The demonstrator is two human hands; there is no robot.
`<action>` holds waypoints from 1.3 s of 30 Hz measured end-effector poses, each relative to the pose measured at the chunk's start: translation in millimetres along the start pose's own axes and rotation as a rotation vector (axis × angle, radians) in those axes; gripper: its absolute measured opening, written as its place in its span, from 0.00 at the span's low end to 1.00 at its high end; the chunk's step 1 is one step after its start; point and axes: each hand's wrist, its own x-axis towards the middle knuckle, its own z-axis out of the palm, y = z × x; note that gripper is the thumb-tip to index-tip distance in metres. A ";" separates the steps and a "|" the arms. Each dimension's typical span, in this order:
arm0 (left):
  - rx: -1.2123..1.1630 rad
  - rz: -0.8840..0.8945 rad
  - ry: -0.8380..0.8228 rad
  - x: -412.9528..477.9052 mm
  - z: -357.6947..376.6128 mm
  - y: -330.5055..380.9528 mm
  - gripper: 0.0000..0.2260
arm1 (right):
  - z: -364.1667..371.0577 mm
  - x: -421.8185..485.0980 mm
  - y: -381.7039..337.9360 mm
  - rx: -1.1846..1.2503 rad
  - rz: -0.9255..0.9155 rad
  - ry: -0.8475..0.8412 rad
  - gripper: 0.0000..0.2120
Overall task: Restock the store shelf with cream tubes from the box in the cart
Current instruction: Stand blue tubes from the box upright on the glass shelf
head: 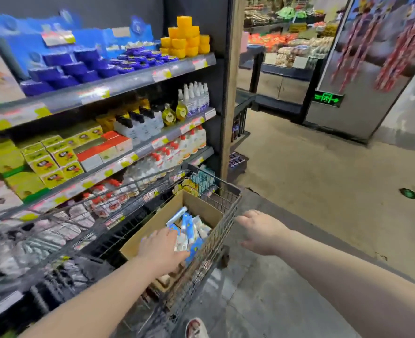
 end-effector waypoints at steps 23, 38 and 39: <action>-0.332 -0.489 -0.270 148.1 49.0 -96.8 0.27 | 27.9 330.1 7.5 -0.091 -0.219 -0.444 0.26; -0.692 -0.771 -0.372 252.1 156.0 -82.9 0.28 | 164.9 455.4 7.4 0.013 -0.069 -0.690 0.20; -0.702 -0.785 -0.350 259.6 161.8 -85.3 0.28 | 169.4 458.8 5.0 0.031 -0.045 -0.685 0.19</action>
